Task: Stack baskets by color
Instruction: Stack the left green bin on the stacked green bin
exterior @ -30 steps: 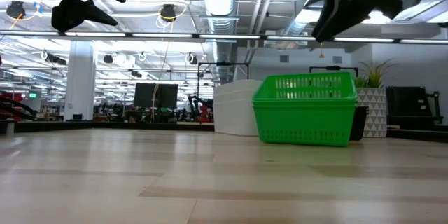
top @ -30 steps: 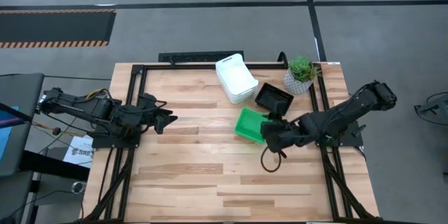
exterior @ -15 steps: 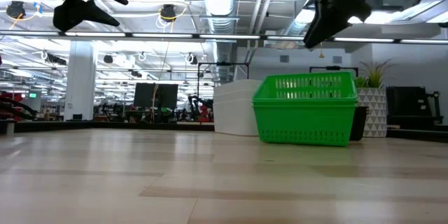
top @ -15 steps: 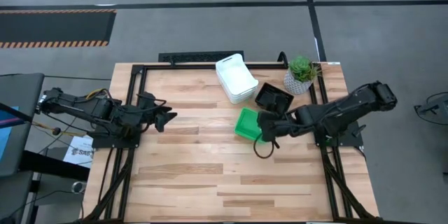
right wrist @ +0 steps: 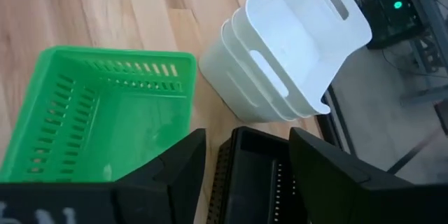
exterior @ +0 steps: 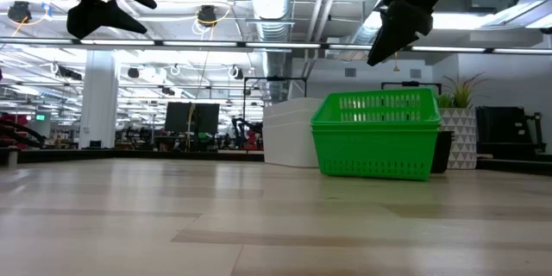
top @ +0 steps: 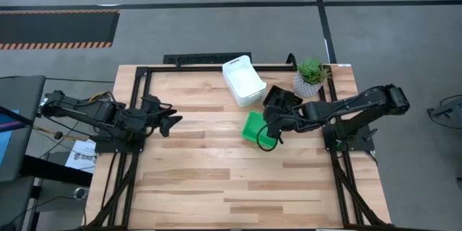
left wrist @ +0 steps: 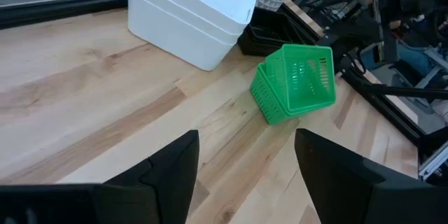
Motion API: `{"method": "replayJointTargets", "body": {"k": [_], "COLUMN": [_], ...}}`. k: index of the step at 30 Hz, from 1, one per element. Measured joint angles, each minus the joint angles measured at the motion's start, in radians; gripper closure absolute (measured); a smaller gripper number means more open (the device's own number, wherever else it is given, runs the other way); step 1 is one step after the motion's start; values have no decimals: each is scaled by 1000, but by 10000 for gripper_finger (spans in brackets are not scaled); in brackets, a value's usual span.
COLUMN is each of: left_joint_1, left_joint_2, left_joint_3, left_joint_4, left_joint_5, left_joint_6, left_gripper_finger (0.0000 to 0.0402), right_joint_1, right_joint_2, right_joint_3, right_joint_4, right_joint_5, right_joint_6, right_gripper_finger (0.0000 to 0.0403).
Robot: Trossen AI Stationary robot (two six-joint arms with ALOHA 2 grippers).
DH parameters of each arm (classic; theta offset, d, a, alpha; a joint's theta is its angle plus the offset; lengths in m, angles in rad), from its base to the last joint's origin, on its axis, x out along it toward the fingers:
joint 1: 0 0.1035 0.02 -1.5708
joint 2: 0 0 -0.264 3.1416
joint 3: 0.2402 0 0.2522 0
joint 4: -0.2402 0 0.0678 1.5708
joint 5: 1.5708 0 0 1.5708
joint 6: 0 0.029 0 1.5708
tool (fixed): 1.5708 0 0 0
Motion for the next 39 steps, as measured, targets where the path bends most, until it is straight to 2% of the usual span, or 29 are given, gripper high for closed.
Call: {"method": "replayJointTargets", "body": {"k": [19,25,39], "left_joint_1": [0,0,0], "left_joint_2": [0,0,0], "left_joint_3": [0,0,0], "left_joint_4": [1,1,1], "left_joint_5": [10,10,11], "left_joint_6": [69,80,80], "left_gripper_finger": [178,178,178], "right_joint_1": [-60,-49,-13], "right_joint_2": [0,0,33], "right_joint_3": [0,0,-2], "right_joint_4": [-10,-7,-7], "right_joint_5": [-13,-130,-141], "right_joint_6": [84,137,160], "right_gripper_finger": [179,179,179]}}
